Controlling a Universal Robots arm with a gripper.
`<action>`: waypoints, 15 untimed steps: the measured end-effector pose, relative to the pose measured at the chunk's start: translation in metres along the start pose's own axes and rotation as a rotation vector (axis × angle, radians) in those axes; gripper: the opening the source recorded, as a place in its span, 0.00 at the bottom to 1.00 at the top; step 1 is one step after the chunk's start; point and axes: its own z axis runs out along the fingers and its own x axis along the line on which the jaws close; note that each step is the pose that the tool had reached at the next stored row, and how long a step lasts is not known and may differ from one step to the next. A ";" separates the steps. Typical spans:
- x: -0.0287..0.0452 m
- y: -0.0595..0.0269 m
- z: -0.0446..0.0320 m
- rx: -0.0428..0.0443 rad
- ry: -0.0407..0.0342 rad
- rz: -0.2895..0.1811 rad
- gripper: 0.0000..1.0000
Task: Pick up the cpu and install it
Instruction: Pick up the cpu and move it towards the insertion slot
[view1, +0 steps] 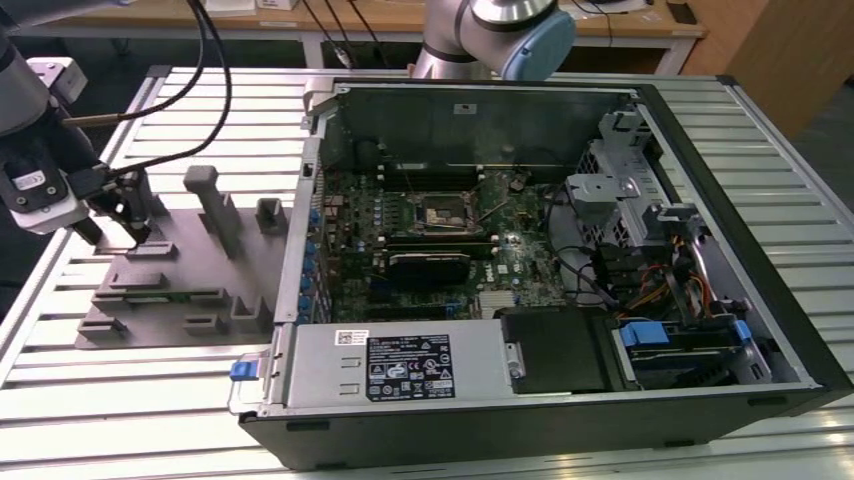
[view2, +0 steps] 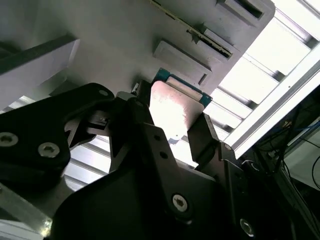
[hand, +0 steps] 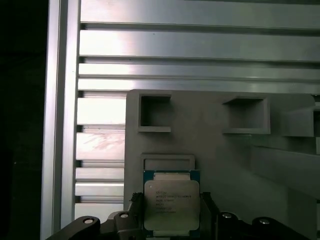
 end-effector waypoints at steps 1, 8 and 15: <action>0.0000 0.0001 -0.0019 0.0000 0.0000 0.000 0.54; -0.0004 0.0012 -0.0155 0.0001 -0.0004 0.000 0.54; -0.0008 0.0023 -0.0285 0.0000 -0.0010 0.000 0.54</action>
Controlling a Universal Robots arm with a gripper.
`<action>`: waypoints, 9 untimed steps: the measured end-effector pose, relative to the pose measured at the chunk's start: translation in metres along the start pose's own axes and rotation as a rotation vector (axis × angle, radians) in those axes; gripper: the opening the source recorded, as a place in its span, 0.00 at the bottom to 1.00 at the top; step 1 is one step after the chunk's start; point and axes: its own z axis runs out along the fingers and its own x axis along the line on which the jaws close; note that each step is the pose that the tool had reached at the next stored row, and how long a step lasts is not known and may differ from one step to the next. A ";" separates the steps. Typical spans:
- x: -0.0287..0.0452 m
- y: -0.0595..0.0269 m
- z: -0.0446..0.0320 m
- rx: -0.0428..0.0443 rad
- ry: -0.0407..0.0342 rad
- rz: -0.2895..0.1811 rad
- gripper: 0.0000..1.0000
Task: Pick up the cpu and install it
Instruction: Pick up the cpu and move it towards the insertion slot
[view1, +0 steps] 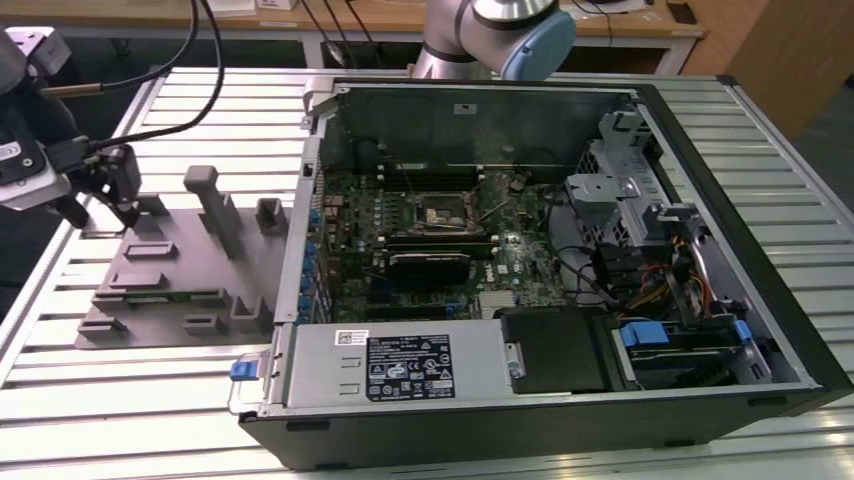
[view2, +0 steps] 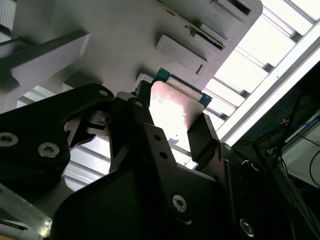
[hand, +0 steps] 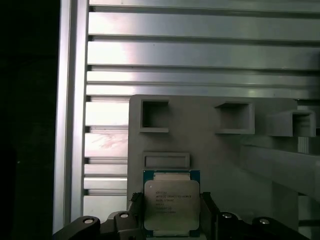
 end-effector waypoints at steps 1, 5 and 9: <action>-0.0001 0.0002 -0.0019 0.0000 -0.0001 0.000 0.54; -0.0003 0.0009 -0.0100 -0.0001 -0.0005 0.000 0.54; -0.0006 0.0017 -0.0191 0.0000 -0.0007 0.000 0.54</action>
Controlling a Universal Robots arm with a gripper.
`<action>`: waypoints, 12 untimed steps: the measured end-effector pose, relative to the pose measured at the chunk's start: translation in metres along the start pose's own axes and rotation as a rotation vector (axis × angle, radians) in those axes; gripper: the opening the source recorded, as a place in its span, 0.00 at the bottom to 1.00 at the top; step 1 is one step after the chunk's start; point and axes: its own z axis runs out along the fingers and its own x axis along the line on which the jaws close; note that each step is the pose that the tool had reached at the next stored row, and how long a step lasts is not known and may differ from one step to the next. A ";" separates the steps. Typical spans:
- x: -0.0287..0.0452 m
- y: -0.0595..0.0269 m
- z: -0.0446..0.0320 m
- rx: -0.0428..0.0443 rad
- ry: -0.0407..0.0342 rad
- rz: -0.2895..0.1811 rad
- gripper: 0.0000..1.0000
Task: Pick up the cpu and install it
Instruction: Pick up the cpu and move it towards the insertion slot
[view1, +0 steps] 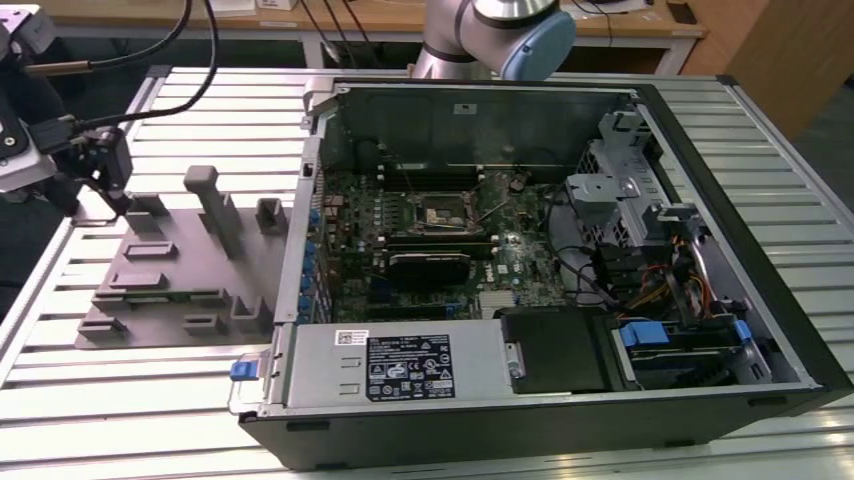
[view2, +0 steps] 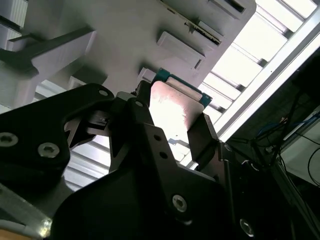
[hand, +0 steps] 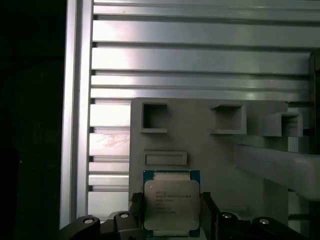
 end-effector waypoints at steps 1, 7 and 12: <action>-0.0001 0.0002 -0.0024 -0.0001 -0.0003 0.000 0.54; -0.0006 0.0020 -0.0188 0.0000 -0.0016 0.000 0.54; -0.0010 0.0036 -0.0329 0.0000 -0.0030 0.000 0.54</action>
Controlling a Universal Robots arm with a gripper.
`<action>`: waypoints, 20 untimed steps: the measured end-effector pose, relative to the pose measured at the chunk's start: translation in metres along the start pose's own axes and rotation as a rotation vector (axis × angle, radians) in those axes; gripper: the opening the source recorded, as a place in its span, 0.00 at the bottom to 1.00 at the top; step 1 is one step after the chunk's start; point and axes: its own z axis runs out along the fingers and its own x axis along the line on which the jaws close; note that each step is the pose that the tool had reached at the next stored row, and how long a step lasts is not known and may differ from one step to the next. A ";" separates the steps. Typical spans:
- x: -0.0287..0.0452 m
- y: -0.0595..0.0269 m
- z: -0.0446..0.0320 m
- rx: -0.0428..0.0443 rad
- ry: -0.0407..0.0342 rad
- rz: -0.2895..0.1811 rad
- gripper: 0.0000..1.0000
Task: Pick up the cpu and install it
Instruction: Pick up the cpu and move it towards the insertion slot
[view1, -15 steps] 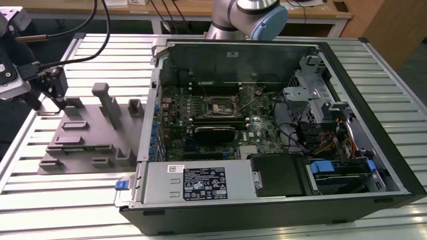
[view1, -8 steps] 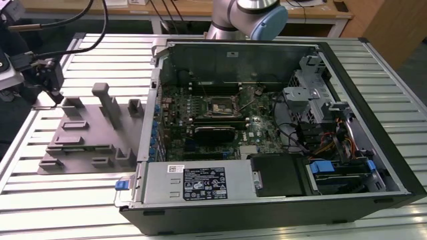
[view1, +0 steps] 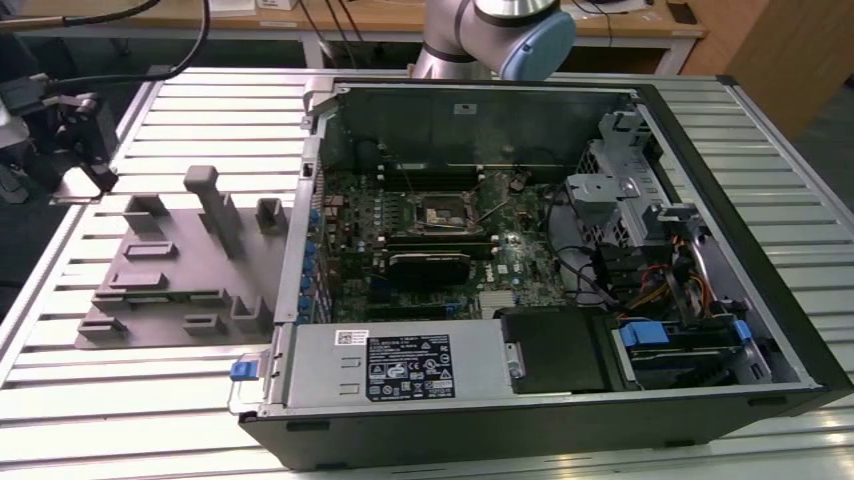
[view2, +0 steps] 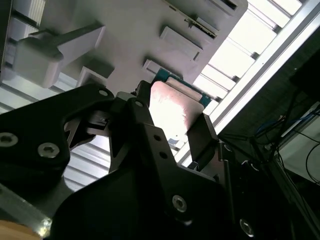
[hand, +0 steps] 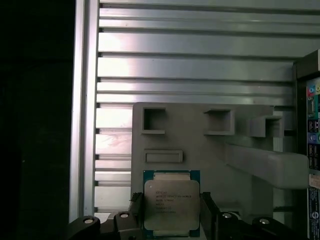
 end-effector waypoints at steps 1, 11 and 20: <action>-0.0001 0.0004 -0.0028 0.0000 -0.0003 0.000 0.54; -0.0011 0.0043 -0.0316 -0.0001 -0.0042 0.000 0.54; -0.0018 0.0068 -0.0520 -0.0001 -0.0062 0.000 0.54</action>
